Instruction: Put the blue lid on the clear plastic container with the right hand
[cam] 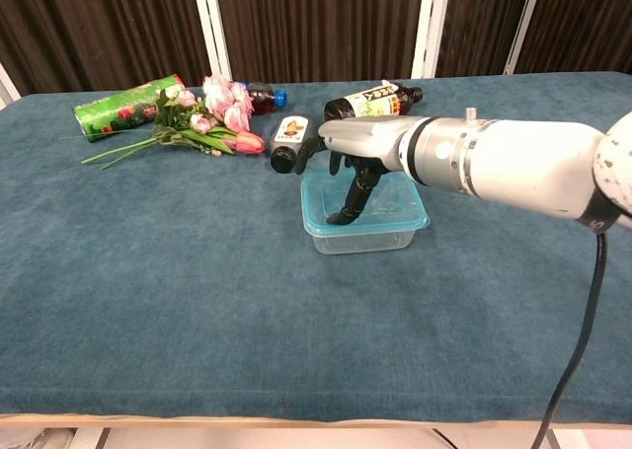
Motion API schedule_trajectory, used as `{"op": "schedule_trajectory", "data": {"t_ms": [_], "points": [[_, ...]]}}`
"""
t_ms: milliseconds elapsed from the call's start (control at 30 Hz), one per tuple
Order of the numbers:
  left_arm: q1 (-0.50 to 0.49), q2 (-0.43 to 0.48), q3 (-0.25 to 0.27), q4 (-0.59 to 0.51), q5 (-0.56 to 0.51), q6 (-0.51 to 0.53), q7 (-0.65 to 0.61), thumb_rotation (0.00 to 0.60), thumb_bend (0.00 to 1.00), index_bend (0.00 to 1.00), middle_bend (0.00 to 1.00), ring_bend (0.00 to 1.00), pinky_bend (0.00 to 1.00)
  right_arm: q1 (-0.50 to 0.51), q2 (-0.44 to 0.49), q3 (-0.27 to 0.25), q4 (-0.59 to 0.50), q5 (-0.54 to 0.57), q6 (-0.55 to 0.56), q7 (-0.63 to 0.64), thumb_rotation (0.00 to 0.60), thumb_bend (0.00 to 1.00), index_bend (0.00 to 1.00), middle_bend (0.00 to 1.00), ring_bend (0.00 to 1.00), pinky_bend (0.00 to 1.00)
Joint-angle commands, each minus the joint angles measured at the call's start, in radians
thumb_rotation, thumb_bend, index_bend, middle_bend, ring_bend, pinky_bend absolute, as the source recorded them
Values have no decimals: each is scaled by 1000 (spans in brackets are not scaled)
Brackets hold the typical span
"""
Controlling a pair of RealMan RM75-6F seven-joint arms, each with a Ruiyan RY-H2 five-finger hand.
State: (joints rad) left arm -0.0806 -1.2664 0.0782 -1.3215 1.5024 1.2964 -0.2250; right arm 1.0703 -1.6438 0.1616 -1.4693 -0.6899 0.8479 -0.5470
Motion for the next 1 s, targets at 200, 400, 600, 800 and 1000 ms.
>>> {"op": "schedule_trajectory", "data": {"t_ms": [200,400,600,800,1000], "points": [[0,-1,-1,0,1,0,0,600,488,110,19,0,353,-4,-2,-6,12,3,-9,6,600,389,345,210,290,331],[-1,0,-1,-1,0,-1,3,600,487,111,20,0,353,-5,-9,-11,29,5,-22,13,600,388,345,210,290,331],[-1,1,-1,-3,0,-2,0,600,487,111,21,0,353,-5,-11,-17,36,7,-28,12,600,389,344,210,291,331],[-3,1,-1,-2,1,-3,-1,600,486,110,21,0,353,-7,-8,-21,35,8,-29,12,600,388,344,210,290,331],[-3,2,-1,-4,1,-3,-1,600,487,112,21,1,354,-20,10,-13,5,-19,-10,31,600,389,343,210,291,331]]}}
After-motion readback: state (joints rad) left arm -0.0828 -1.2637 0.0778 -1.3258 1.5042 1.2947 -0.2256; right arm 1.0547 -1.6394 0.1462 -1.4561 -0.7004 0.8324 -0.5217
